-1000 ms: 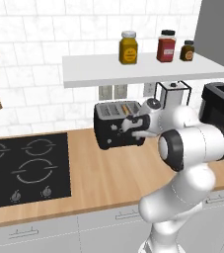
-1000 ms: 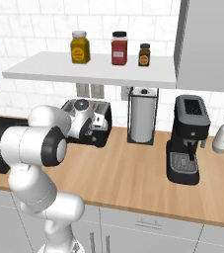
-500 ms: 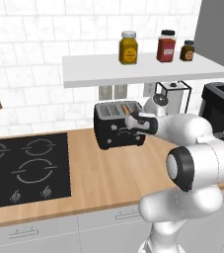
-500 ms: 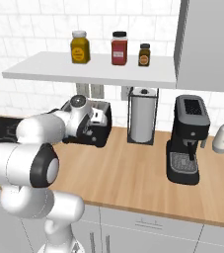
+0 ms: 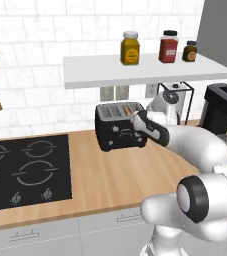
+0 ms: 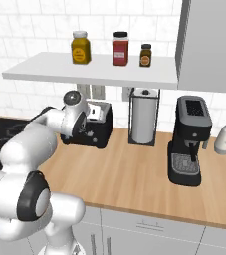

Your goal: Start the toaster. Once the lever pops up, take the bread to the plate on the dining counter.

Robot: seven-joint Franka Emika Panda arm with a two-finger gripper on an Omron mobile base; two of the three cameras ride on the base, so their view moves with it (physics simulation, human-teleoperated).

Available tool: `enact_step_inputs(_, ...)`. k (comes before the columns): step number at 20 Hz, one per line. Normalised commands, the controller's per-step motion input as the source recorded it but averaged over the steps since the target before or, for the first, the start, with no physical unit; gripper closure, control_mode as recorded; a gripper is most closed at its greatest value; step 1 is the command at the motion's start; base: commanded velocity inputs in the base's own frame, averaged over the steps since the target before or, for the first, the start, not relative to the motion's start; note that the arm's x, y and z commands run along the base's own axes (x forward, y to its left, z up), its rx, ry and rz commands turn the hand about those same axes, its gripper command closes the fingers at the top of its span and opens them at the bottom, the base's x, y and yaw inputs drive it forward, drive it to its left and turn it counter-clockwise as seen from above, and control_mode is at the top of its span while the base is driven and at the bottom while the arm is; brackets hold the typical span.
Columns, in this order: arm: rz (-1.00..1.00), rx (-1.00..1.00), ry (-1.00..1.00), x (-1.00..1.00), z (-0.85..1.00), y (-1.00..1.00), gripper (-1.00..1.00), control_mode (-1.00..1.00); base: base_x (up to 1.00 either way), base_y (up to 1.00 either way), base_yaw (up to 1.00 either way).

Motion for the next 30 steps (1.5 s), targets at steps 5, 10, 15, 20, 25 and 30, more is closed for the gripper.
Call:
enact_step_inputs(5,0.0,0.0,0.0,-0.57,0.68,0.0,1.0,-1.0,0.0,0.0,0.0)
enact_step_inputs(10,0.0,0.0,-0.04,-0.69,0.5,0.01,1.0,-1.0,0.0,0.0,0.0)
enact_step_inputs(15,0.0,0.0,-0.07,-0.57,0.27,0.18,1.0,-1.0,0.0,0.0,0.0)
enact_step_inputs(20,0.0,-0.04,0.0,-0.24,0.2,0.41,1.0,-1.0,0.0,0.0,0.0)
enact_step_inputs(25,0.0,-0.05,0.0,-0.01,0.17,0.19,1.0,-1.0,0.0,0.0,0.0)
enact_step_inputs(30,0.0,-0.01,0.0,0.0,0.25,0.01,1.0,-1.0,0.0,0.0,0.0)
